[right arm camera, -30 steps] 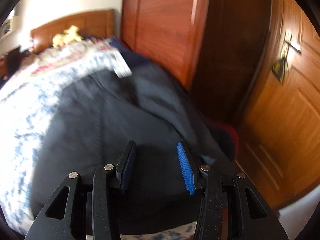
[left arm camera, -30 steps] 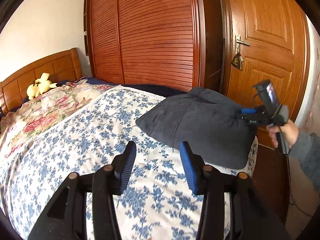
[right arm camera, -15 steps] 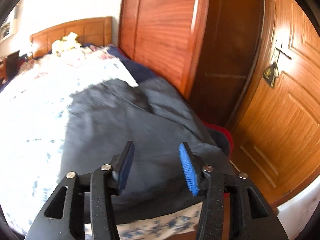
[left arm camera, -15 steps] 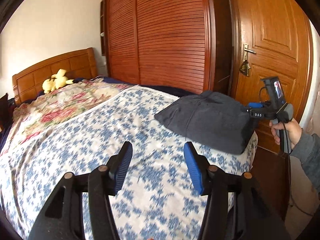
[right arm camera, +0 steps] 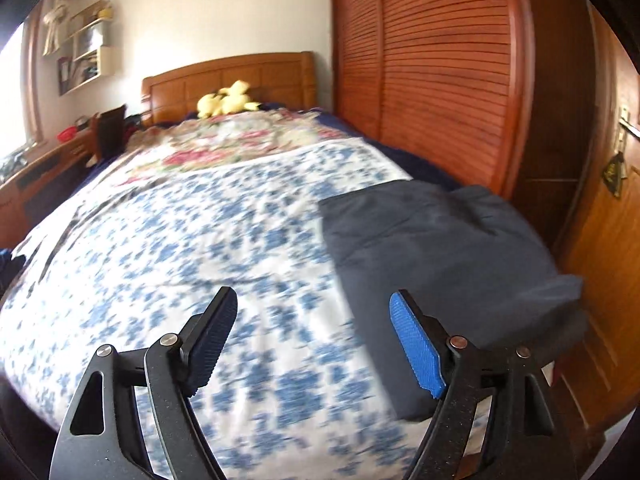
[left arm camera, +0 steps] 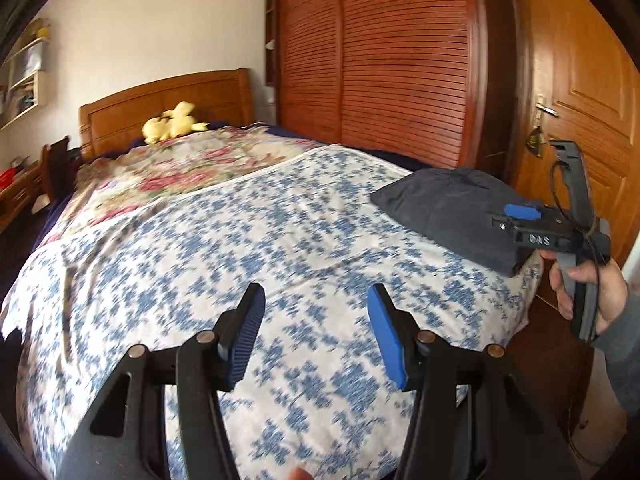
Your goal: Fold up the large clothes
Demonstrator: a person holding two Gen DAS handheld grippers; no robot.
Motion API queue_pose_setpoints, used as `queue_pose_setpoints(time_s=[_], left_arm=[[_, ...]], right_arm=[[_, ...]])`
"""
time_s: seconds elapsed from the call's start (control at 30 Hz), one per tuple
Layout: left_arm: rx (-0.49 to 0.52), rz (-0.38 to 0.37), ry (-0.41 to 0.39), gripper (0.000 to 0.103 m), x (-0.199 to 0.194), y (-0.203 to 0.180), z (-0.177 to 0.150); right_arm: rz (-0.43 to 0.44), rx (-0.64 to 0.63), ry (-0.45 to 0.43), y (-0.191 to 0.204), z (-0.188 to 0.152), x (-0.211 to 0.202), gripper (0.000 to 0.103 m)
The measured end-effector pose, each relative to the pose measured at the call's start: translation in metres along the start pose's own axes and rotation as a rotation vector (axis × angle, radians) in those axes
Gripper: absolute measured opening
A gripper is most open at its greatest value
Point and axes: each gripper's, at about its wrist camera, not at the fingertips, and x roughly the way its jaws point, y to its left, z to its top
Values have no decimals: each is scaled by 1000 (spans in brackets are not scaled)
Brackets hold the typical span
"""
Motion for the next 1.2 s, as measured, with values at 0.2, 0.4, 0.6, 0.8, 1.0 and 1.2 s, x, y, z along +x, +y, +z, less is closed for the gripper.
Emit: queue_pose_setpoints(time_s=[0.2,0.4,0.6,0.8,1.0,1.2], left_arm=[[-61,68,47,52,5,30,-27],[-118,121,76,52,14,59,-53],[-166,196,105,52,12,83,-83],[-227,232,127,53,-8,98,-106],[-258,271,100,53,-38,106,-114],[-264,291,37,53,-74,105,-103]], right_arm=[[82,-45,7,57,-14,10,81],[153,-85,19,104,-24,24,81],[207,-126,16,144,-41,30,81],[263,-133,44,173,-56,25,81],[292,-136,35,198,-63,2,81],[323,-133,0,216,-56,-27,82]])
